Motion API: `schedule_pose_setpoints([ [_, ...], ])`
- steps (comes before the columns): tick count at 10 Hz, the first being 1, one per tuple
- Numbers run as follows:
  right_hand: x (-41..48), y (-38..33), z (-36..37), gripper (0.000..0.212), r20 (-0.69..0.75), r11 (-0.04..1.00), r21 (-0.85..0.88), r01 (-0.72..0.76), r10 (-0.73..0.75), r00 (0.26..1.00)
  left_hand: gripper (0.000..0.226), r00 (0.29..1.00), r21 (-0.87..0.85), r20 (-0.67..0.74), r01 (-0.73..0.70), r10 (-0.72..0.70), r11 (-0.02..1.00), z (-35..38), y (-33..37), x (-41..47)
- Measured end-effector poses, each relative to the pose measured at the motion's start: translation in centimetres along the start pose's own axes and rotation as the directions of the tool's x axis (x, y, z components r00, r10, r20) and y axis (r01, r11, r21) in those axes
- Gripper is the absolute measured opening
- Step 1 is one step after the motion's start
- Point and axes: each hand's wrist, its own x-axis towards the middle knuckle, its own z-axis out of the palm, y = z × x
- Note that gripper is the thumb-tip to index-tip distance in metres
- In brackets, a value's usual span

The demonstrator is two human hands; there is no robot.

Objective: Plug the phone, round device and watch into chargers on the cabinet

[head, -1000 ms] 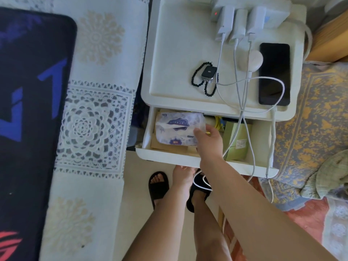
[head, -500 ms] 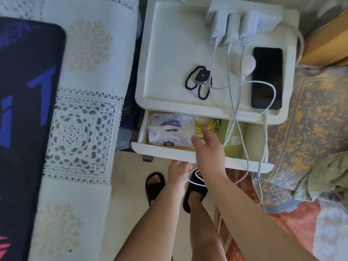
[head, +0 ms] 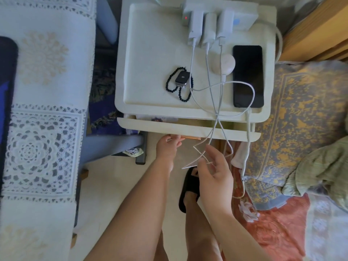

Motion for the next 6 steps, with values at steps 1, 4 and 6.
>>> schedule_pose_setpoints([
  [1,0.1,0.7,-0.5,0.031,0.009,0.999,-0.006,-0.038,0.038,0.999,0.008,0.999,0.002,0.029,-0.023,0.023,1.0,0.5,1.4,1.2],
  [4,1.1,1.2,-1.6,0.031,0.002,0.999,-0.022,-0.045,0.045,0.999,0.013,1.0,-0.066,0.007,-0.015,0.016,0.998,1.8,3.0,2.2],
  [6,1.4,0.3,-2.2,0.032,0.024,0.997,-0.082,-0.006,0.008,1.0,0.038,0.999,-0.074,-0.04,-0.011,0.008,0.997,2.1,2.5,1.3],
])
